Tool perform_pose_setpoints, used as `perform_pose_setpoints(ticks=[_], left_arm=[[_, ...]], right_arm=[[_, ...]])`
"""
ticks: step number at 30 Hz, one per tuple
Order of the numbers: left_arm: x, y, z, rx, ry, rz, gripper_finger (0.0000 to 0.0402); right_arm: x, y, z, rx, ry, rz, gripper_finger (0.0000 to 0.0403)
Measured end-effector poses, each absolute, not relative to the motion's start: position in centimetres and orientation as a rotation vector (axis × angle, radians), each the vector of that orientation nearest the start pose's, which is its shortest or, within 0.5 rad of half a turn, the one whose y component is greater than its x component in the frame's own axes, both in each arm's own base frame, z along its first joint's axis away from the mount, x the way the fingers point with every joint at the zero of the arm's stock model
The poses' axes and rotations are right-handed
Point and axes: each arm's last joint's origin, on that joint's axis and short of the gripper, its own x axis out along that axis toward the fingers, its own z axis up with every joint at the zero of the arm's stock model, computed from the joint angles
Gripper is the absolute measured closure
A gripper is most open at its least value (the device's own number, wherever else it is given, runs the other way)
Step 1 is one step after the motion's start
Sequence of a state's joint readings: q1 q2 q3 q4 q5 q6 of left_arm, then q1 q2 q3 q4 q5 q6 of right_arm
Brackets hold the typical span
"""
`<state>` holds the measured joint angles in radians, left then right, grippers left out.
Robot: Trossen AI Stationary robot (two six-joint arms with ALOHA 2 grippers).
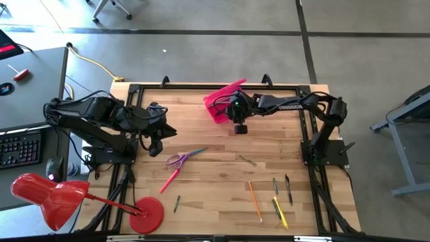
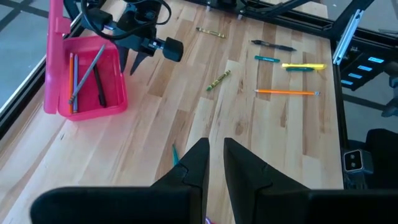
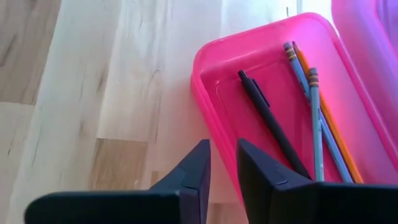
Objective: Pick & place school supplies into a supply box
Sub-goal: Adjust the pink supply box
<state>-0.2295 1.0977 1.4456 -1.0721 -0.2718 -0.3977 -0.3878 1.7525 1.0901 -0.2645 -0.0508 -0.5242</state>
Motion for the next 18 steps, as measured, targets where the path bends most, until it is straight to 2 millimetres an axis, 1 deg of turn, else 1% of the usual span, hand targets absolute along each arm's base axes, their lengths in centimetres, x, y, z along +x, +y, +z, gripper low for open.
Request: perform_pose_setpoints(ticks=[5, 11, 15, 18], left_arm=[[17.8, -3.4, 41.5, -0.201, 0.68, 0.179, 0.0321], [17.8, -3.4, 41.5, -0.201, 0.681, 0.178, 0.0321], [17.8, -3.4, 41.5, -0.201, 0.682, 0.178, 0.0321], [17.8, -3.4, 41.5, -0.196, 0.683, 0.176, 0.0321]], right_arm=[[33.5, -13.6, 17.0, -0.316, 0.974, -0.062, 0.0329], [34.4, -14.2, 16.2, -0.361, 0.923, -0.078, 0.0311], [34.4, -14.3, 15.9, -0.365, 0.924, -0.051, 0.0303], [34.4, -14.4, 15.1, -0.357, 0.946, -0.035, 0.0302]])
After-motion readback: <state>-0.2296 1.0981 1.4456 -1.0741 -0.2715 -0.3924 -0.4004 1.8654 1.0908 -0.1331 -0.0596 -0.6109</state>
